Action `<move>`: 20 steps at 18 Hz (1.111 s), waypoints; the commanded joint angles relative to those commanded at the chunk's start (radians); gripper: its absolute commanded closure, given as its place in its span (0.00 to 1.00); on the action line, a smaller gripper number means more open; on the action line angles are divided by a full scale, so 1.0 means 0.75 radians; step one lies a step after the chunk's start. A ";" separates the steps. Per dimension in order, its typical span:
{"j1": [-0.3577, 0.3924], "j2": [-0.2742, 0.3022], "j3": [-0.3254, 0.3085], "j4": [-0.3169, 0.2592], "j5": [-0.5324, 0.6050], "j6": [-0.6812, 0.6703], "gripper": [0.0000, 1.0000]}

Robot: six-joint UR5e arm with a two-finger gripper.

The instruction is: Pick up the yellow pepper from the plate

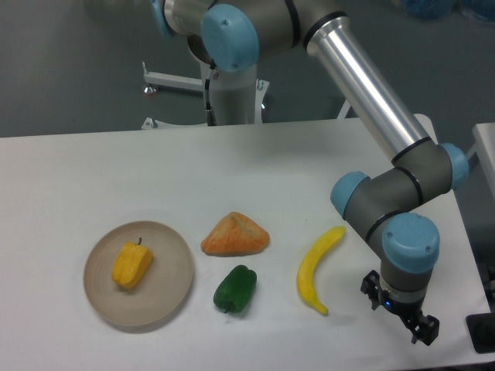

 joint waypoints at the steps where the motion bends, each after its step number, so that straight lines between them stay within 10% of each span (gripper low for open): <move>1: -0.002 0.000 -0.004 0.000 0.000 -0.002 0.01; 8: -0.026 0.055 -0.067 -0.004 0.006 -0.067 0.00; 20: -0.272 0.503 -0.570 -0.049 -0.080 -0.683 0.00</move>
